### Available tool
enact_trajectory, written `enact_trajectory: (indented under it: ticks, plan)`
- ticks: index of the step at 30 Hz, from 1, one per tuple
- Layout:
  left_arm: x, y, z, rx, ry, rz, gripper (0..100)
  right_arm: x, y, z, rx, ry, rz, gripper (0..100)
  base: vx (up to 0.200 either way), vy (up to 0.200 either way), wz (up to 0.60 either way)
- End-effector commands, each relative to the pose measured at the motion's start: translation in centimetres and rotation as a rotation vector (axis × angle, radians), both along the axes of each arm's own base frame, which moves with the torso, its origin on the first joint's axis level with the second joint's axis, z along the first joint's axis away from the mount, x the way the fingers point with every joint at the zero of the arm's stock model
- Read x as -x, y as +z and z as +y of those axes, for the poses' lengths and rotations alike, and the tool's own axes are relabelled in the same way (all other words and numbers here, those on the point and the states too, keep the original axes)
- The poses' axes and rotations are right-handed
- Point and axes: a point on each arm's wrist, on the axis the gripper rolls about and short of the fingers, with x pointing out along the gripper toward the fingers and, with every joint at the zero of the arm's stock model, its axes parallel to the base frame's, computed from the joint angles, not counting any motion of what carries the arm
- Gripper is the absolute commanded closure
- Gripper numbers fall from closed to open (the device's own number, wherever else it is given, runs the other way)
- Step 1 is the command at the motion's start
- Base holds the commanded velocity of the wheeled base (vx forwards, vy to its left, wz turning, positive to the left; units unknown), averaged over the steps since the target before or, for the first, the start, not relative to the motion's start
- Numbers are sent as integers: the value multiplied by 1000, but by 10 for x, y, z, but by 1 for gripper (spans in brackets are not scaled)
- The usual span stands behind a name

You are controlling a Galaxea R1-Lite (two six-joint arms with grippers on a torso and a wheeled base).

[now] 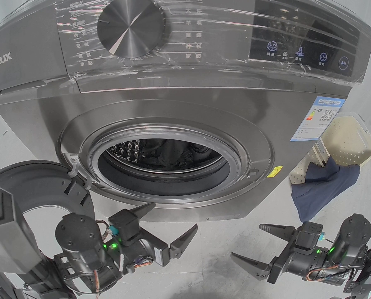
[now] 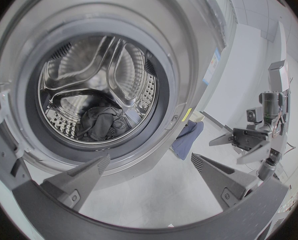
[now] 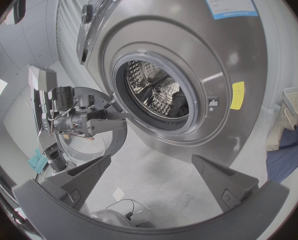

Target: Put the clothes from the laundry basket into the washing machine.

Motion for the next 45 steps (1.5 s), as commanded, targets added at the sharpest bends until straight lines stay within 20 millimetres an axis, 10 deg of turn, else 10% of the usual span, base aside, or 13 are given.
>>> enact_trajectory:
  ticks: [1,11,28,45]
  plan:
    - [24,20,24,45,0,-39,0,8,17,-13,-60,-29,-53,0,-200,0,0]
    - [50,28,56,59,30,-53,0,-9,23,-57,-10,-284,-55,0,-80,0,0]
    - [91,54,120,101,160,-85,0,74,41,-127,12,-451,-120,0,-82,0,0]
    - [174,14,184,113,234,-110,0,140,15,-155,-16,-724,-234,0,-82,0,0]
